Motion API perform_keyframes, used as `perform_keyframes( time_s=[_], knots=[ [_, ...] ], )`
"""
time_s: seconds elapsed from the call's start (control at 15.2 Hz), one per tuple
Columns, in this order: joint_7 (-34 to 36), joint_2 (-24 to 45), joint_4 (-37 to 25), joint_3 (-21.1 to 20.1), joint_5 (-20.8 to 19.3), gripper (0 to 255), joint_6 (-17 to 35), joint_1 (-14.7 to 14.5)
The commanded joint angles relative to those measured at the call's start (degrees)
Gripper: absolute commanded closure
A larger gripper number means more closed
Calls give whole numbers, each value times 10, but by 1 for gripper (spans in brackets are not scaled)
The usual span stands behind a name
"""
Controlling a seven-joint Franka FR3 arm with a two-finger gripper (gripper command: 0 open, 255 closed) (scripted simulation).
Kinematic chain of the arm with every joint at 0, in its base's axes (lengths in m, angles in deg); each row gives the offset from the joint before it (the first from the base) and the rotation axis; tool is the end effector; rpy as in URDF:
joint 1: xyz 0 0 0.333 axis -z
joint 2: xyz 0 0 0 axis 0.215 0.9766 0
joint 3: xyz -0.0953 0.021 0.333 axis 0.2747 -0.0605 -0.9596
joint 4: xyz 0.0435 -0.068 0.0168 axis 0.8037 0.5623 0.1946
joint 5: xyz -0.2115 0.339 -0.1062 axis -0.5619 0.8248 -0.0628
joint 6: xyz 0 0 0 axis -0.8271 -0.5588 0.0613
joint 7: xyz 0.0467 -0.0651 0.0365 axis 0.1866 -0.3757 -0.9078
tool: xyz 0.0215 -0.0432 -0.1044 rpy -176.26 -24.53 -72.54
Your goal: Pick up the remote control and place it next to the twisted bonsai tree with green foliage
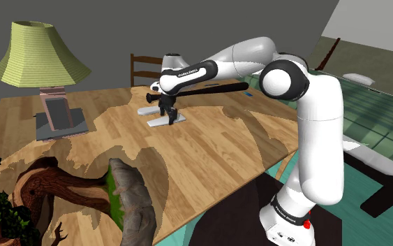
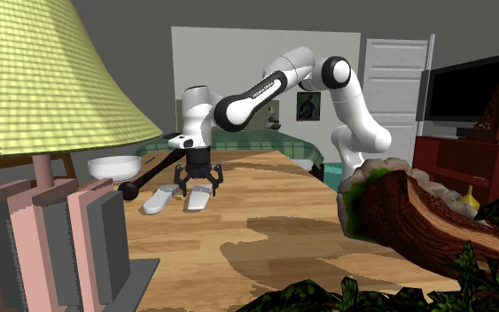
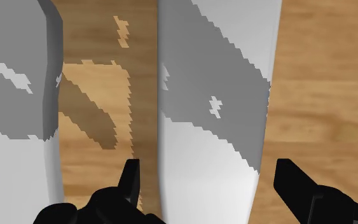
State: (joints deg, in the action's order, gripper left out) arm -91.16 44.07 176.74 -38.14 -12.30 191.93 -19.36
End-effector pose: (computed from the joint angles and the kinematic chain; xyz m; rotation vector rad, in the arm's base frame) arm 0.7077 0.0264 0.3385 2.4798 1.9112 -0.0028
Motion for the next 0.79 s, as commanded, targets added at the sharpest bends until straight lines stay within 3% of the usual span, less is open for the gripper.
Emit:
perform_keyframes(
  time_s=[0.0,0.4,0.46,0.73],
  knots=[
    [-1,1,3,0,0,0,5,0],
    [-1,1,3,0,0,0,4,0],
    [-1,1,3,0,0,255,4,0],
    [-1,1,3,0,0,255,4,0]
  ],
)
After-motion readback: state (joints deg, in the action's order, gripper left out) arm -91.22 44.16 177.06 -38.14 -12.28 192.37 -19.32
